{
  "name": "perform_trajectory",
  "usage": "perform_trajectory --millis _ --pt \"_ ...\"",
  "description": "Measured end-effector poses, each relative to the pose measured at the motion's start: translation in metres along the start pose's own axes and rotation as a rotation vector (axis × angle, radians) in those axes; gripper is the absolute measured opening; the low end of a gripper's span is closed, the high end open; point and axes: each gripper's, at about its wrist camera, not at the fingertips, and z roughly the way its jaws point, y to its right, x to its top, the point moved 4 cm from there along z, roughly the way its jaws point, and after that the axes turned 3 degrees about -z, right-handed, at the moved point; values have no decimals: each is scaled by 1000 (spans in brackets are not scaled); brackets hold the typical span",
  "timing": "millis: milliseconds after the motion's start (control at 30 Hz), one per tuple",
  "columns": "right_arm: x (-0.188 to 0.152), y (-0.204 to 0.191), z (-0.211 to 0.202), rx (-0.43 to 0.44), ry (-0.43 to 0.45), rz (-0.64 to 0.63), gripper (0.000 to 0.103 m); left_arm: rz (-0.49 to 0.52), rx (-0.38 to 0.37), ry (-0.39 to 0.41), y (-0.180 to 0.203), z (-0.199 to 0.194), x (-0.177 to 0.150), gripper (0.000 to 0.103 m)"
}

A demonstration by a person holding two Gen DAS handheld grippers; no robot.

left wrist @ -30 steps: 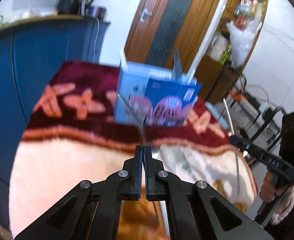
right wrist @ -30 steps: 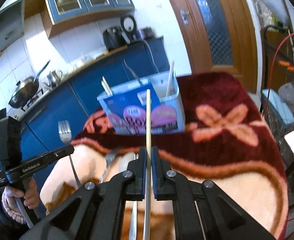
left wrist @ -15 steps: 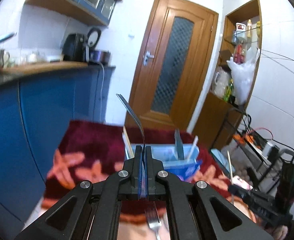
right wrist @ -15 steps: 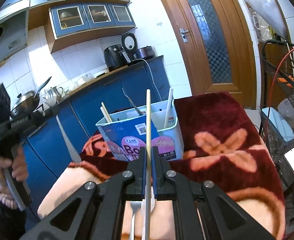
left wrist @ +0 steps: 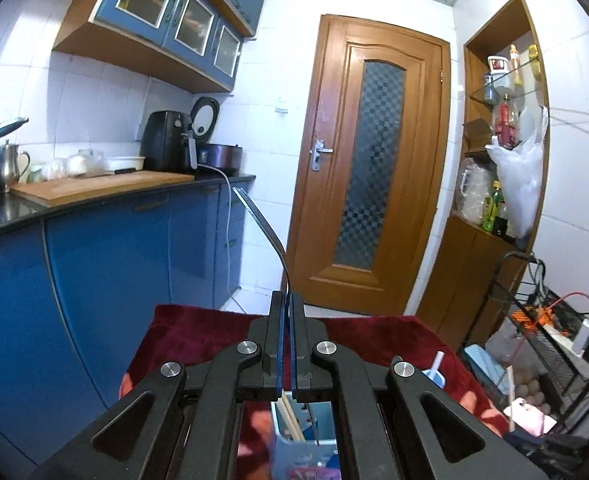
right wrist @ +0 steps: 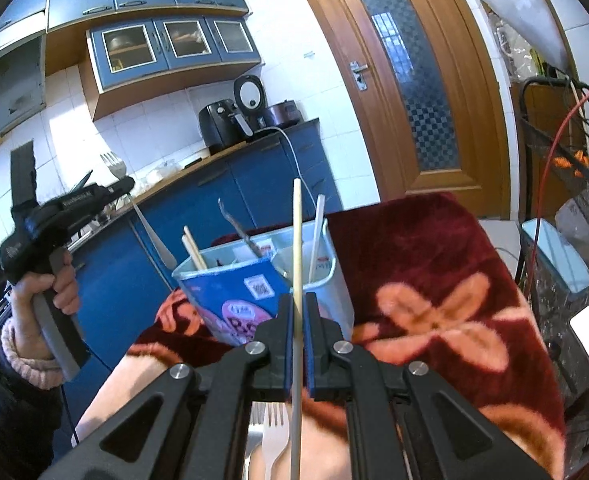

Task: Organize utensils
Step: 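Carry the fork in the left gripper while the right gripper carries the chopstick to the holder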

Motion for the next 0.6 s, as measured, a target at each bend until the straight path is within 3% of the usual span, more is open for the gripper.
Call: perform_trajectory --millis 300,600 --pt "40 0 9 -41 112 -44 6 53 48 -21 3 25 -21 2" --pt "75 0 46 -38 219 -45 7 30 24 -92 -2 41 -50 2"
